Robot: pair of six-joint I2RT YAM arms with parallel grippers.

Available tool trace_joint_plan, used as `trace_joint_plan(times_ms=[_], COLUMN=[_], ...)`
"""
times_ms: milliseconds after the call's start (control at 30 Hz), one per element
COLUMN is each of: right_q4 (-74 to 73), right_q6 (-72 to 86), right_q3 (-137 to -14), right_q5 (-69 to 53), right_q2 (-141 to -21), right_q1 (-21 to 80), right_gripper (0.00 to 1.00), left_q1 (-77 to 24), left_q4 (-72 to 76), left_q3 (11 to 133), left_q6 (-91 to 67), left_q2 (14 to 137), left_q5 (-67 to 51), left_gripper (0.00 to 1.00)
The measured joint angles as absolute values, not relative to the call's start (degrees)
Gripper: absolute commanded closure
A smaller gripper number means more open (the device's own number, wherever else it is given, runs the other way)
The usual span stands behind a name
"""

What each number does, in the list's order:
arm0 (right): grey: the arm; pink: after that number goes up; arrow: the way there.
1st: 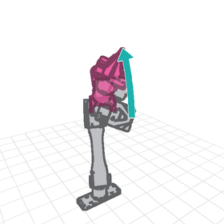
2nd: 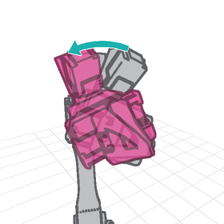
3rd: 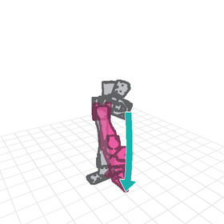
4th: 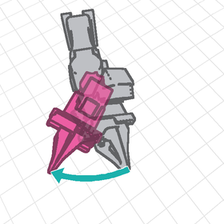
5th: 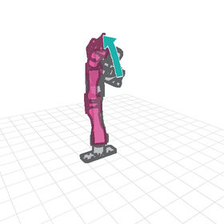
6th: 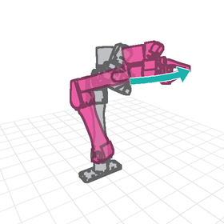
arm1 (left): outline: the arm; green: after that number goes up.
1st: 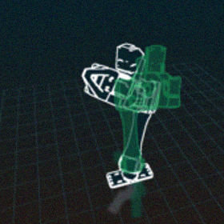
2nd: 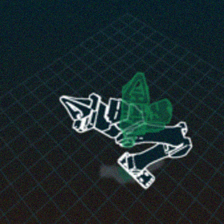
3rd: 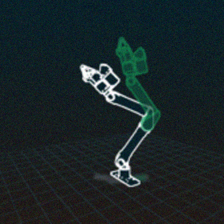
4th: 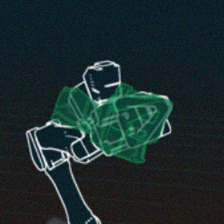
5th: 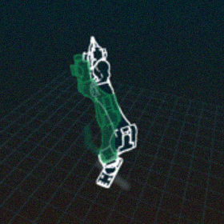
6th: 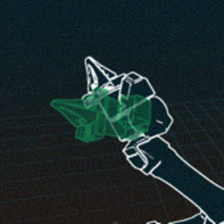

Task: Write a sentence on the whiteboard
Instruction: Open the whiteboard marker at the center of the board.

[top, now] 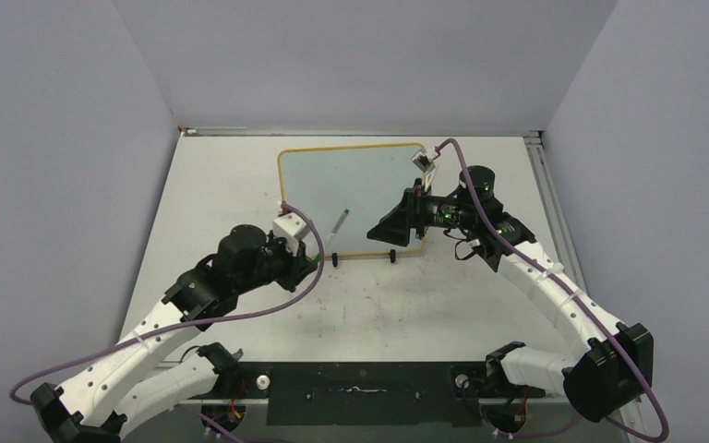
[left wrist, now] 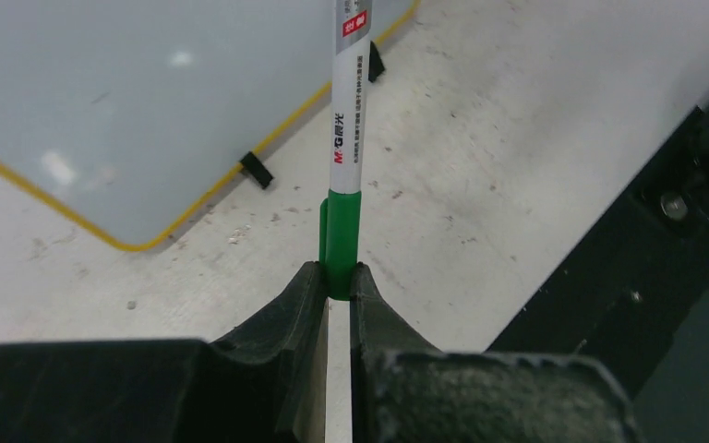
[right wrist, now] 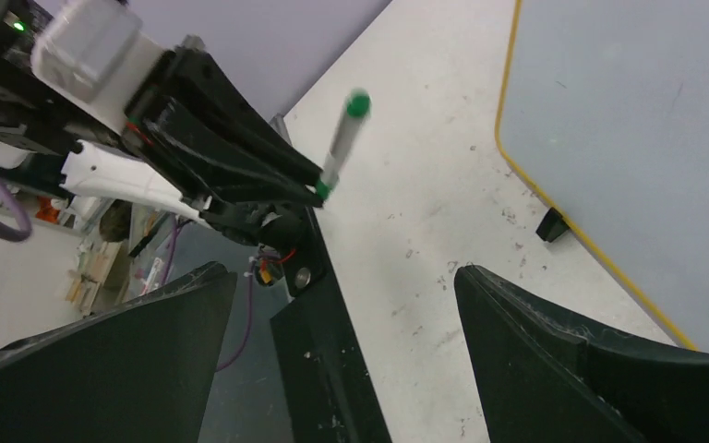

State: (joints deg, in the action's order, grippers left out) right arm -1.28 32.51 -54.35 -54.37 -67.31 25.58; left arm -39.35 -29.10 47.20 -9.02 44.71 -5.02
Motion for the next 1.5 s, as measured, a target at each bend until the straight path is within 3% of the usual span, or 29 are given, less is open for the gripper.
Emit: trace_joint_plan(times_ms=[267,567,633,767,833,1267,1500], right_q4=[-20.23,-36.49,-37.5,-36.62,-35.2,-29.67,-30.22], right_q6=[24.08,15.38,14.79,15.11,16.23,19.44,18.41], right_q3=[-62.96,-63.77,-63.77,-63.37,-62.37,-59.09,-59.09], right_q5=[-60.2,-59.4,-59.31,-58.74,-58.7,-58.54,-58.52], right_q2=[-68.84,-73.03,-73.45,-74.91,-75.07,-76.2,-77.69], right_q1=[26.28,29.95,30.46,33.93,35.68,37.98,38.74], right_gripper=[0.03,0.13,0.18,0.4,0.45,0.46,0.54], left_q1=[-50.87,-54.7,-54.98,-55.16,-55.18,-56.53,-57.28], left_q4=[-27.2,-26.22,-26.2,-26.2,-26.2,-26.33,-26.35], left_q3=[45.5,43.72,43.64,43.64,43.64,43.62,43.62], left_q6=[-4.97,-2.92,-2.55,-2.24,-2.22,-1.08,-0.47], left_q2=[51.22,52.31,52.31,52.53,52.86,54.35,54.7], left_q5=[-9.1,-11.6,-12.08,-12.64,-12.71,-14.0,-13.98], left_gripper=[1.0,1.0,1.0,1.0,1.0,1.0,1.0])
